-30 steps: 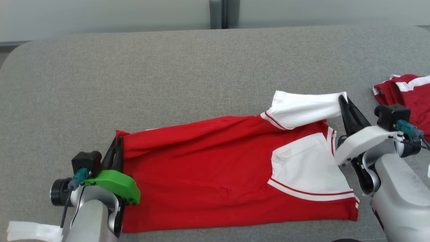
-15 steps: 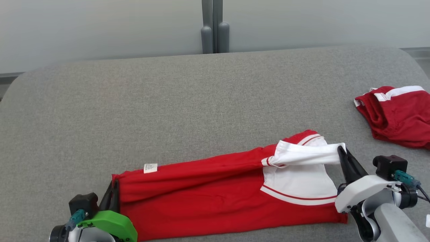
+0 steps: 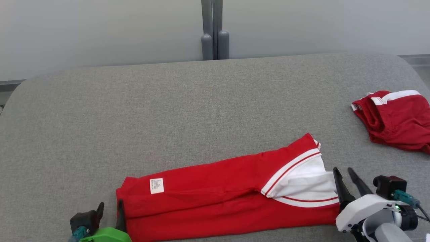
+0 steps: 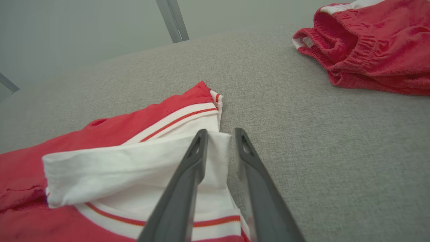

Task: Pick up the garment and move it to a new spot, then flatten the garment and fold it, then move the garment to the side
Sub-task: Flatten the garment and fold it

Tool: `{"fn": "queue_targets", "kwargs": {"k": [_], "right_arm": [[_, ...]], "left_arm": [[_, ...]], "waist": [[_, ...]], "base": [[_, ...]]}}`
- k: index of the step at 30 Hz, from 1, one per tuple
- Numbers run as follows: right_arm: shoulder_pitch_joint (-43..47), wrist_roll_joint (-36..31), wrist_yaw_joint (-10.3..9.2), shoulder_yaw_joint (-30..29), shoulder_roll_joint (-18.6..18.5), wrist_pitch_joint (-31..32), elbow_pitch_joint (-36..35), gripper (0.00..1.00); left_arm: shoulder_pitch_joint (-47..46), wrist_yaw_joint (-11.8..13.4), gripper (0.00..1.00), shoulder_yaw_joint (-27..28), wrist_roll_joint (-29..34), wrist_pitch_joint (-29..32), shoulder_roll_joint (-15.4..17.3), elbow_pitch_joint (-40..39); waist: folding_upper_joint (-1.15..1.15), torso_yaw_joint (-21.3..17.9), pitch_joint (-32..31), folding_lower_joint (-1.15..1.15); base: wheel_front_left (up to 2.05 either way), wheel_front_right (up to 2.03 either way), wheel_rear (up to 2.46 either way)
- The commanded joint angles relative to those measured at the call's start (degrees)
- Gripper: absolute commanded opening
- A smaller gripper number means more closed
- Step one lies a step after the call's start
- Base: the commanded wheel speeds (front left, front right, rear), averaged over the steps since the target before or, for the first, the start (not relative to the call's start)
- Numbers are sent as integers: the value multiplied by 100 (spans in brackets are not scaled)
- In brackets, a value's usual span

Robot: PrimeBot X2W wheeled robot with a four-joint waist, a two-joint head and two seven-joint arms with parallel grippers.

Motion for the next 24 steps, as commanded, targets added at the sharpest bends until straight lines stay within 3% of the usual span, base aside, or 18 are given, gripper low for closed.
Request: {"fn": "queue_targets", "kwargs": {"k": [1, 5, 11, 24], "right_arm": [[50, 28, -10, -85, -23, -24, -61, 100], [276, -129, -10, -501, 31, -22, -401, 100], [425, -353, -10, -721, 187, -21, -541, 100], [-318, -466, -10, -385, 305, -20, 826, 100]], "left_arm": [[118, 58, 100, 28, 7, 6, 29, -35], [344, 295, 100, 17, 19, 7, 26, -324], [544, 412, 100, -33, 71, 6, 25, -657], [337, 396, 100, -270, 104, 6, 26, -969]], "waist": [[0, -7, -15, 0], [0, 12, -72, 0], [0, 66, -135, 0], [0, 339, 159, 0]], "base": [[0, 0, 0], [0, 0, 0], [0, 0, 0], [0, 0, 0]]}}
